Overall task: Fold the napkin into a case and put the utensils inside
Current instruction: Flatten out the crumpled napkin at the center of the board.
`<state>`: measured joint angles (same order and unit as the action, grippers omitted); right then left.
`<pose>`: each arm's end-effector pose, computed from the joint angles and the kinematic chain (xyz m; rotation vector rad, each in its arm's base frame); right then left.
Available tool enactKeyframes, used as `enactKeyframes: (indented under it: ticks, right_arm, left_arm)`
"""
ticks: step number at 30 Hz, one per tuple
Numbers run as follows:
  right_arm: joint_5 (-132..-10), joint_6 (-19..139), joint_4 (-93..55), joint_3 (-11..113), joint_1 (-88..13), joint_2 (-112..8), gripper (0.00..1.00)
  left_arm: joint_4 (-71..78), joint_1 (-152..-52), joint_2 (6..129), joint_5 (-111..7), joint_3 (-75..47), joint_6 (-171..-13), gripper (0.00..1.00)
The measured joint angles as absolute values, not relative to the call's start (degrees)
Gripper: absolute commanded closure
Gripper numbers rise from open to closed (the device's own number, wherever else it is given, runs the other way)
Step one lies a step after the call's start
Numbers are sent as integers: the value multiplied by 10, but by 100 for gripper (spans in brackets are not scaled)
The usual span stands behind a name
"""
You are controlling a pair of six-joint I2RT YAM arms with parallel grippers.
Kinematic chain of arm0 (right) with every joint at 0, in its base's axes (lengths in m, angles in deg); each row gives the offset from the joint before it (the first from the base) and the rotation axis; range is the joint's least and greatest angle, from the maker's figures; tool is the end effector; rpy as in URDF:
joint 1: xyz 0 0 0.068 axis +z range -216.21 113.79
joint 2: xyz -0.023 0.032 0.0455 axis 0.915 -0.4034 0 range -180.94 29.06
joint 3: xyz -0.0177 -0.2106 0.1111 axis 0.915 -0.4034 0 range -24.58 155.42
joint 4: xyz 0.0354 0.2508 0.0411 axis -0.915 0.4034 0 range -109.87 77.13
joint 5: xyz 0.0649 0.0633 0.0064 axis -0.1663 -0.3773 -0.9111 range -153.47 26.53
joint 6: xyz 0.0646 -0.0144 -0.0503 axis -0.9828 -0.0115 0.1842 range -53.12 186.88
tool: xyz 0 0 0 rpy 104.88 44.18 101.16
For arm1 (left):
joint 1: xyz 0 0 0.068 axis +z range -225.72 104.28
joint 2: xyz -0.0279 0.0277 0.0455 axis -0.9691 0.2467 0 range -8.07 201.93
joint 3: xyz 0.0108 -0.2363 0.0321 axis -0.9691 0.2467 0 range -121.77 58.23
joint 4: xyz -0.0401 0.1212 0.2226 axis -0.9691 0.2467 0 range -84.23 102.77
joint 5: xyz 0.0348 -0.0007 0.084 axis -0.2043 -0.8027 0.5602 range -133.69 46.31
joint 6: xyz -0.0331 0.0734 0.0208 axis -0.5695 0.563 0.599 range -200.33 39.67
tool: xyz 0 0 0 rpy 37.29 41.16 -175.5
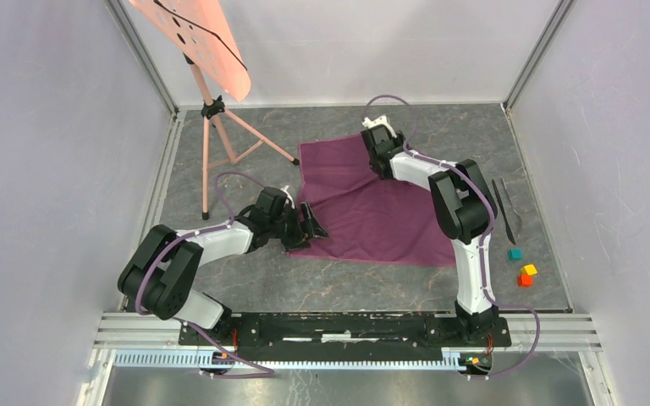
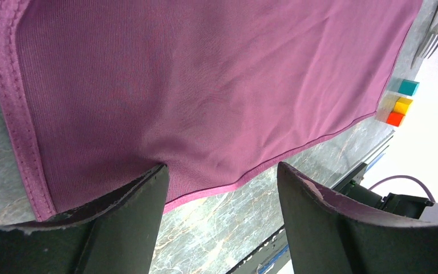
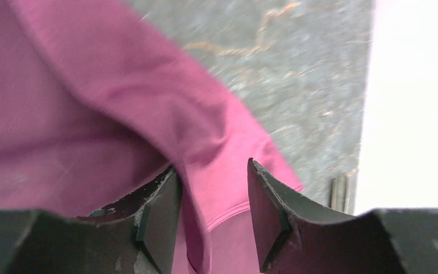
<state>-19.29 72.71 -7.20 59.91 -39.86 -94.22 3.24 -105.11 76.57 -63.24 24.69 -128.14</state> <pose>0.4244 0.1539 0.1025 -0.3168 2.2508 -0.7584 0.2409 -0.1636 0.0853 -0.2502 2.6079 -0.9686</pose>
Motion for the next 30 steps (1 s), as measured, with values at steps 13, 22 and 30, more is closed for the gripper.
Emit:
enactKeyframes:
  ticks: [13,22,30]
  right_arm:
    - [-55,990,-216,900,-487,-1118,11]
    - [-73,945,-98,812,-473,-1017,2]
    - [-86,917,-51,824,-488,-972,2]
  left_arm:
    - [33,-1052,762,-641,243,-1279,19]
    - [117,-1055,682,-632,245,-1269,15]
    - [129,-1055,680,-632,242,-1269,15]
